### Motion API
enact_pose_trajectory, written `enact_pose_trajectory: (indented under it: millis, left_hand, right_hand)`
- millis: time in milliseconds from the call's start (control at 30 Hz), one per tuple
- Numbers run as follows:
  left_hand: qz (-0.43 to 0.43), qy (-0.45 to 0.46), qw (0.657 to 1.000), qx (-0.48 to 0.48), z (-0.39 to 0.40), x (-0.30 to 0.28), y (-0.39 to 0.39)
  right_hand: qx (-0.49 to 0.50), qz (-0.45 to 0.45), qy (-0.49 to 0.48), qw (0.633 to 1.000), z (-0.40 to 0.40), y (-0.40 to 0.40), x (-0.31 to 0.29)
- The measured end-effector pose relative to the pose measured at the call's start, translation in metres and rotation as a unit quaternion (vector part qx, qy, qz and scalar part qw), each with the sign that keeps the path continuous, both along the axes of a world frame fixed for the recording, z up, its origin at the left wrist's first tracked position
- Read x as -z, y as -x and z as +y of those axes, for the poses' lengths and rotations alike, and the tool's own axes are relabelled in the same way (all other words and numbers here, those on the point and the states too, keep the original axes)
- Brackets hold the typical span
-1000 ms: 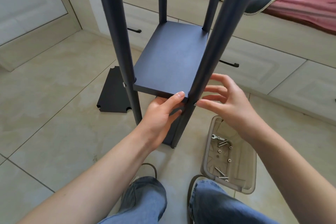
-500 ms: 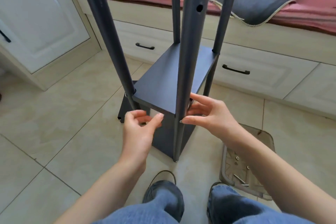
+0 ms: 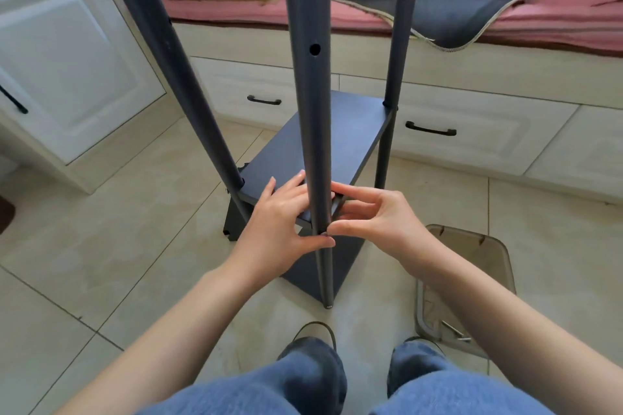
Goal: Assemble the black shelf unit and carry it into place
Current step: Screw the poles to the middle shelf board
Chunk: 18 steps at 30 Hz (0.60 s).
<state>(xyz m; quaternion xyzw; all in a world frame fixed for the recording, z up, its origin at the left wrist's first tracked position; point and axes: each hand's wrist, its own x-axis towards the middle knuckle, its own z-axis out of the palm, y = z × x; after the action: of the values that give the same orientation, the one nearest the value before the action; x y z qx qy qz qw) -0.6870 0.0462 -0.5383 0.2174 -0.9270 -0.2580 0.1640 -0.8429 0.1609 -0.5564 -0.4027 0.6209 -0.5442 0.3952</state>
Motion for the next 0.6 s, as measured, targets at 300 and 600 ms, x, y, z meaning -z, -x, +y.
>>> enact_pose_trajectory:
  millis: [300, 600]
  left_hand:
    - [0.005, -0.03, 1.0, -0.001, -0.003, 0.002, 0.002]
    - [-0.003, -0.025, 1.0, 0.003, 0.0, 0.001, 0.002]
  right_hand:
    - [0.132, -0.205, -0.013, 0.97, -0.002, 0.005, 0.014]
    - [0.08, -0.188, -0.091, 0.975, -0.027, -0.004, 0.006]
